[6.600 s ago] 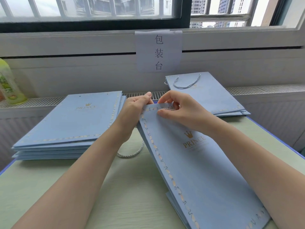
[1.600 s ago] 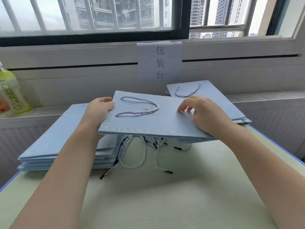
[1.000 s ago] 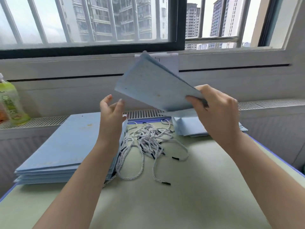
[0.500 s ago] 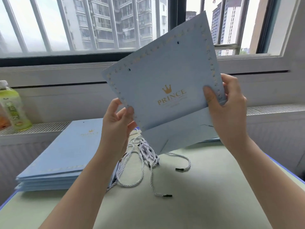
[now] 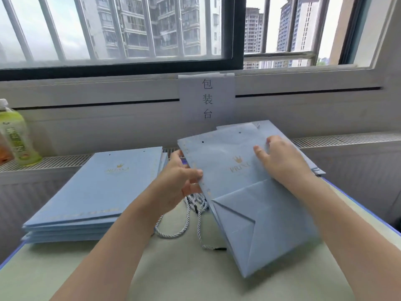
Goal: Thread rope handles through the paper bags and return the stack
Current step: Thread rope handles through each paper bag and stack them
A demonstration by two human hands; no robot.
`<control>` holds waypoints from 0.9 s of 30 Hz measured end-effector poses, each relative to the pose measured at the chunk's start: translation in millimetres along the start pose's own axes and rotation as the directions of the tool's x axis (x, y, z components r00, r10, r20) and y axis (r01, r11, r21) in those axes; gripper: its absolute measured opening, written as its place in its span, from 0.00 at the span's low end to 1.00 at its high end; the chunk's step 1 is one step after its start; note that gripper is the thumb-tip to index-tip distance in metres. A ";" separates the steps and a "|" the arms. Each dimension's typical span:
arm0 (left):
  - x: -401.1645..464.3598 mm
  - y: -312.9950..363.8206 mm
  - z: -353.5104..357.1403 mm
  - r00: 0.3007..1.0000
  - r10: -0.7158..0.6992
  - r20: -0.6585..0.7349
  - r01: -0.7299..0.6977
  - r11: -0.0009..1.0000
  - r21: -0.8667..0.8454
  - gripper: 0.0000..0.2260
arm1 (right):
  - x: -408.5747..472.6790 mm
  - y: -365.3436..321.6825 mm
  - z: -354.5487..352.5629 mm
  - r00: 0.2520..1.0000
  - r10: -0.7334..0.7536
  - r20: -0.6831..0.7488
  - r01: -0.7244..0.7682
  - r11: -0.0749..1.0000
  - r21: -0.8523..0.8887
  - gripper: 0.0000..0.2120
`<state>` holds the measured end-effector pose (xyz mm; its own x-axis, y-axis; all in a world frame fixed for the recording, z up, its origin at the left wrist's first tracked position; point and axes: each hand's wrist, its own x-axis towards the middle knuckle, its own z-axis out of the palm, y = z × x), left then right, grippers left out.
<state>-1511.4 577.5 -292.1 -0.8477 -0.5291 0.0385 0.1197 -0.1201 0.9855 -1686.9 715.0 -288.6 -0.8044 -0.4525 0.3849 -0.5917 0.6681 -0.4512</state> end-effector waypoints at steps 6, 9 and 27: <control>1.6 -11.7 4.9 0.963 -0.269 -0.011 0.255 0.896 0.363 0.15 | -23.1 -17.8 35.4 0.921 -0.335 0.197 0.342 0.940 0.000 0.19; 8.1 -17.4 -3.3 0.982 -0.042 -0.183 0.177 0.523 0.834 0.14 | -31.8 -23.4 46.3 0.832 -0.440 0.336 0.482 0.875 -0.049 0.19; 4.5 -26.2 -2.3 0.897 0.404 -0.179 0.101 0.209 0.973 0.07 | -40.5 -31.0 42.5 0.791 -0.475 0.387 0.570 0.801 -0.181 0.18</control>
<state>-1517.2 576.2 -318.1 -0.6196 -0.6738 0.4027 -0.5630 0.7389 0.3701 -1638.2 687.5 -324.4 -0.3757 -0.9033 0.2070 -0.9230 0.3848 0.0039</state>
